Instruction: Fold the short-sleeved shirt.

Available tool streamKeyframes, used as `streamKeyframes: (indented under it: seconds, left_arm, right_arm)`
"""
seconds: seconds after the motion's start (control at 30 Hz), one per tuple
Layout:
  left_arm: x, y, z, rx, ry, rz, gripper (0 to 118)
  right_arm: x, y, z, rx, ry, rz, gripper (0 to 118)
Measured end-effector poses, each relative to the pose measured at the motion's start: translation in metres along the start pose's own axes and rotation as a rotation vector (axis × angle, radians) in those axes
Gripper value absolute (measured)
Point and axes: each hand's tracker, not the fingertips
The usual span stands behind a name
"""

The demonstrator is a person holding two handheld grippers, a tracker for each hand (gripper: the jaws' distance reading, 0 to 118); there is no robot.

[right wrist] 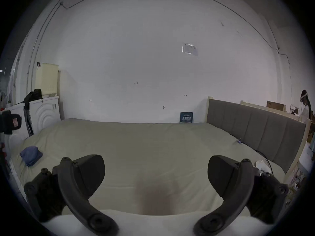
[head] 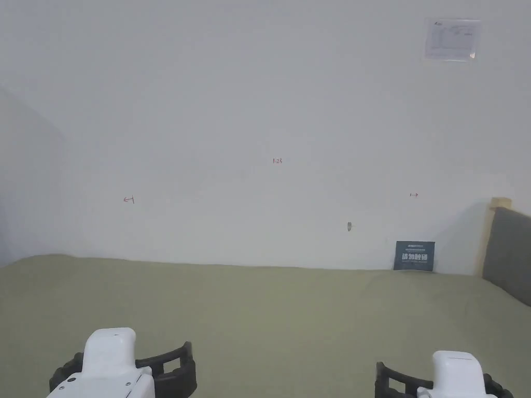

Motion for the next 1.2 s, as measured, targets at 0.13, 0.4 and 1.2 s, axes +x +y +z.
streamKeyframes:
  seconds: [0.13,0.4,1.2]
  left_arm:
    - [-0.005,0.001,0.000,0.002,0.019,-0.007,118]
    - [-0.002,0.005,0.004,0.000,0.026,-0.013,118]
    - [-0.001,0.006,0.003,0.012,0.011,-0.052,118]
  right_arm:
    - [0.003,0.004,0.001,0.020,-0.014,-0.006,118]
    - [0.007,0.014,0.008,0.044,0.003,-0.034,118]
    - [0.006,0.015,0.004,0.037,0.008,-0.037,118]
